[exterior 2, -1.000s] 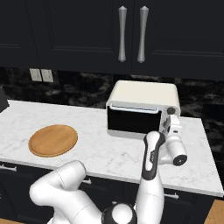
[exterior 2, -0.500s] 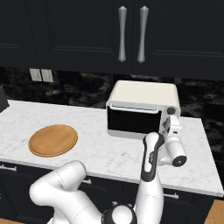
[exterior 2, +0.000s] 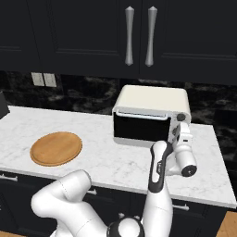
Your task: Pick up the kebab skewer and baguette bread, and place them inside the toaster oven. Close the toaster oven door and start by setting the timer.
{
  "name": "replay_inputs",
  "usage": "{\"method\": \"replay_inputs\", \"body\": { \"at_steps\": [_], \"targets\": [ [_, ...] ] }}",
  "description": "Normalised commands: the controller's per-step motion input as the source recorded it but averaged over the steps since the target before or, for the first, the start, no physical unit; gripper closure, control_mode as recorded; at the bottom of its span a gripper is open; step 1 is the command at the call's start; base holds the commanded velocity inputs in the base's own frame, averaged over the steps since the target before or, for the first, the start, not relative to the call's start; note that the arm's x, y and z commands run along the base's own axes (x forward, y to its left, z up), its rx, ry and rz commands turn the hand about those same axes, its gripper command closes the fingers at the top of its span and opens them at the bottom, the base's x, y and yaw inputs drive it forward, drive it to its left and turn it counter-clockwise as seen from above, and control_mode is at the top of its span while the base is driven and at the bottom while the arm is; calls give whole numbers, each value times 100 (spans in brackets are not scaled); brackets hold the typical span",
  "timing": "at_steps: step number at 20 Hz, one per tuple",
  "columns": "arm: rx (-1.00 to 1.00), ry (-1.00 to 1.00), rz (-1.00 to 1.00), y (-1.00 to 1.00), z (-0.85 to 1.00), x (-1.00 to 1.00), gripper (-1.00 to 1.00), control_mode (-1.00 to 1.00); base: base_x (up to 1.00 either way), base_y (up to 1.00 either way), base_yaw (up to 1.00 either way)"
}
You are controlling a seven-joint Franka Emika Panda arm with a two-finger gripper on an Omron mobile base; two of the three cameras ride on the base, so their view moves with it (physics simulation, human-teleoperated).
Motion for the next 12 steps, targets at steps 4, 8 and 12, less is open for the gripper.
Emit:
{"method": "replay_inputs", "body": {
  "at_steps": [4, 8, 12],
  "targets": [
    [0, -1, -2, 0, 0, -3, 100, -100, 0, 0, 0],
    [0, 0, -2, 0, 0, 0, 100, -100, 0, 0, 0],
    [0, -1, -2, 0, 0, 0, 100, -100, 0, 0, 0]
  ]
}}
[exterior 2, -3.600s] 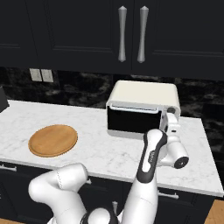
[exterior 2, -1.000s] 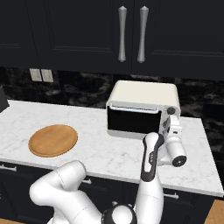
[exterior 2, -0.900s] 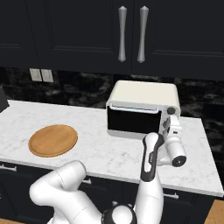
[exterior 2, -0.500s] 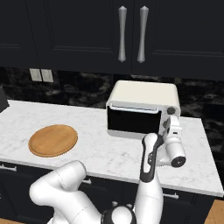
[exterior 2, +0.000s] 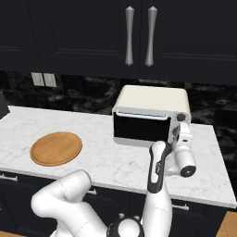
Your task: Pick up the kebab skewer and baguette bread, and place them inside the toaster oven. Close the toaster oven door and start by setting the timer.
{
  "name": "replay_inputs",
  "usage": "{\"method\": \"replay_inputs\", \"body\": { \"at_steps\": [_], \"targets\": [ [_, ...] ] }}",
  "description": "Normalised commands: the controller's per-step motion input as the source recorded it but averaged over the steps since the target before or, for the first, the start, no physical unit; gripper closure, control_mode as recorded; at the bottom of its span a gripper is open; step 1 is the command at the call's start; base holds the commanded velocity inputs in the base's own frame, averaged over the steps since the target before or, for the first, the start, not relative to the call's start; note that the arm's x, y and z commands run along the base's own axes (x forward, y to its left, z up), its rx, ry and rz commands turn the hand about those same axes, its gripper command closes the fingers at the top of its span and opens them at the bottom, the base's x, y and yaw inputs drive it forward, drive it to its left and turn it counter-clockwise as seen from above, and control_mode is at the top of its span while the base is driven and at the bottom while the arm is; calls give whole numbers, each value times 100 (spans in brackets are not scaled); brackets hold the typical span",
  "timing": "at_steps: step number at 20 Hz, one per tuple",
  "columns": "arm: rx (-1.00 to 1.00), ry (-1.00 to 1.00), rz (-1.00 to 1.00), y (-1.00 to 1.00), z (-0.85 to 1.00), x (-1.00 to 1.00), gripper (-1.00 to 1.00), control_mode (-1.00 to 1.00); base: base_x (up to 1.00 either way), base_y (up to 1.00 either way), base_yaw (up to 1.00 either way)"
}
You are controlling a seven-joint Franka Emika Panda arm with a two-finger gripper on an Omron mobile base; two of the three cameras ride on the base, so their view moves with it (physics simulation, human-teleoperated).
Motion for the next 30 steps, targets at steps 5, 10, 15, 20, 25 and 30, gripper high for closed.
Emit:
{"method": "replay_inputs", "body": {
  "at_steps": [5, 10, 15, 20, 25, 30],
  "targets": [
    [0, -1, -2, 0, 5, 0, 100, -100, 0, 0, 0],
    [0, -2, -8, 4, 16, -3, 100, -100, 0, 0, 0],
    [1, 0, -11, 4, 16, -1, 100, -100, 0, 0, 0],
    [8, -8, -4, 0, 15, 0, 100, -100, 0, 0, 0],
    [13, -12, 0, 0, 14, 0, 100, -100, 0, 0, 0],
    [13, -10, 0, 0, 24, 1, 100, -100, 0, 0, 0]
  ]
}}
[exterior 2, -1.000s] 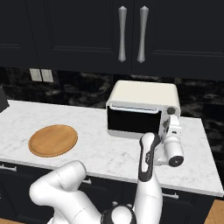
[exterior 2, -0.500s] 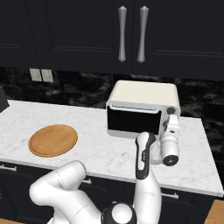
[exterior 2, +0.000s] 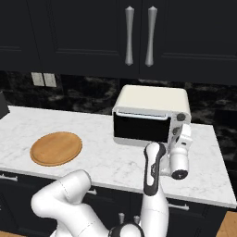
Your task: Pick up the kebab skewer and baguette bread, and place them inside the toaster oven. Close the toaster oven door and start by setting the timer.
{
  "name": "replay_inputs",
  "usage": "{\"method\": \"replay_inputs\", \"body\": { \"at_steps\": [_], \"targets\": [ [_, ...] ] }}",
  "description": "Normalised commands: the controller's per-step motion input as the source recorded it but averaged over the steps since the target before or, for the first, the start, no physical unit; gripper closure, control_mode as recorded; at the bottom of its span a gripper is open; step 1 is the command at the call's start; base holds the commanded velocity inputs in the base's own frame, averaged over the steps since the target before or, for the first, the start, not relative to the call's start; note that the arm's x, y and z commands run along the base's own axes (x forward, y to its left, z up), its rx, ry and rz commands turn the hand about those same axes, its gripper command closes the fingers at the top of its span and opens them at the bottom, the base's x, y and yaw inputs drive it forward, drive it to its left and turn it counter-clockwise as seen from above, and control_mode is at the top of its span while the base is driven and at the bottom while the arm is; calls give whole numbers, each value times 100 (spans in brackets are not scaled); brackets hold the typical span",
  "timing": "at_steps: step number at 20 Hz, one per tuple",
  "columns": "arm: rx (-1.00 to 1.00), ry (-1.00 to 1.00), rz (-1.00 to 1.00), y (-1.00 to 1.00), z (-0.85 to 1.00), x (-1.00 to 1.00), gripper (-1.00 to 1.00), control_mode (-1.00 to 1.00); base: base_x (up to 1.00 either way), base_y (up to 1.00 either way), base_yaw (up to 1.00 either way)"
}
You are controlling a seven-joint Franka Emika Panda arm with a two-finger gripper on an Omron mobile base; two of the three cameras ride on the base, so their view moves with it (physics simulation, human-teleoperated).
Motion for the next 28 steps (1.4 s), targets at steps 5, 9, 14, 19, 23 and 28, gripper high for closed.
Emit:
{"method": "replay_inputs", "body": {
  "at_steps": [5, 9, 14, 19, 23, 28],
  "targets": [
    [13, -6, 0, 0, 37, 14, 100, -100, 0, 0, 0],
    [15, -2, 0, 0, 31, 0, 100, -100, 0, 0, 0],
    [18, 0, 0, 0, 24, 0, 100, -100, 0, 0, 0],
    [19, 0, 0, 0, 26, 0, 100, -100, 0, 0, 0],
    [20, 0, 0, 0, 26, 0, 100, -100, 0, 0, 0],
    [23, 3, -1, -3, 27, 0, 100, -100, 0, 0, 0]
  ]
}}
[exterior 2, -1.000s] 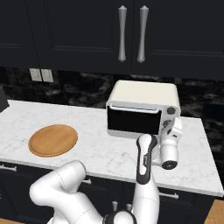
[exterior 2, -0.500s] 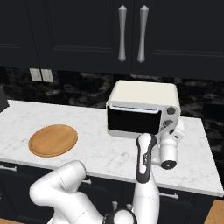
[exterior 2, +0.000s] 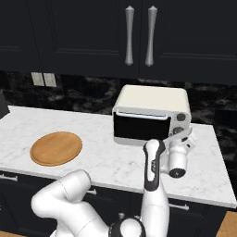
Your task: Pick up the kebab skewer and baguette bread, and place them inside the toaster oven. Close the toaster oven door and start by setting the timer.
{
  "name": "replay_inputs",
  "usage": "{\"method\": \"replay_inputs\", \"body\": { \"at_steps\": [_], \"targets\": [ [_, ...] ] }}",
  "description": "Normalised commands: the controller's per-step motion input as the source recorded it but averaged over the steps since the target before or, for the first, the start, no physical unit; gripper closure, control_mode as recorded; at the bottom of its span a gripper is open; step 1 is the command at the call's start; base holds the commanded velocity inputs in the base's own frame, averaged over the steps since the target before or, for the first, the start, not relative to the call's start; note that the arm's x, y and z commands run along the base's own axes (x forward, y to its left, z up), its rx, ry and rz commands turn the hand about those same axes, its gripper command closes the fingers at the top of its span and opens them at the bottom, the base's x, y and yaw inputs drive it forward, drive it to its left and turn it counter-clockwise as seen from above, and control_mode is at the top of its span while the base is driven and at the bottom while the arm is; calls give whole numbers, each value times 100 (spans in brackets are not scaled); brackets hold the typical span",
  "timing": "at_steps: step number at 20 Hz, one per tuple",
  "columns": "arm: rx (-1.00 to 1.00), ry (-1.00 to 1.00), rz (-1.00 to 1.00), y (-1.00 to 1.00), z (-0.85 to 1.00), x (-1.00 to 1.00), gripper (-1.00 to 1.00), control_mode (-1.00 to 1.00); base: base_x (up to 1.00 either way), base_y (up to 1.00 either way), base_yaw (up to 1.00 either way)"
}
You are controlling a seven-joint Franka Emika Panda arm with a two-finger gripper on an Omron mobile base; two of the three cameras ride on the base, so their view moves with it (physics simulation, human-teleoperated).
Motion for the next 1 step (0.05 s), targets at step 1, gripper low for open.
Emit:
{"method": "replay_inputs", "body": {
  "at_steps": [1],
  "targets": [
    [25, 9, -3, -7, 30, 0, 100, -100, 0, 0, 0]
  ]
}}
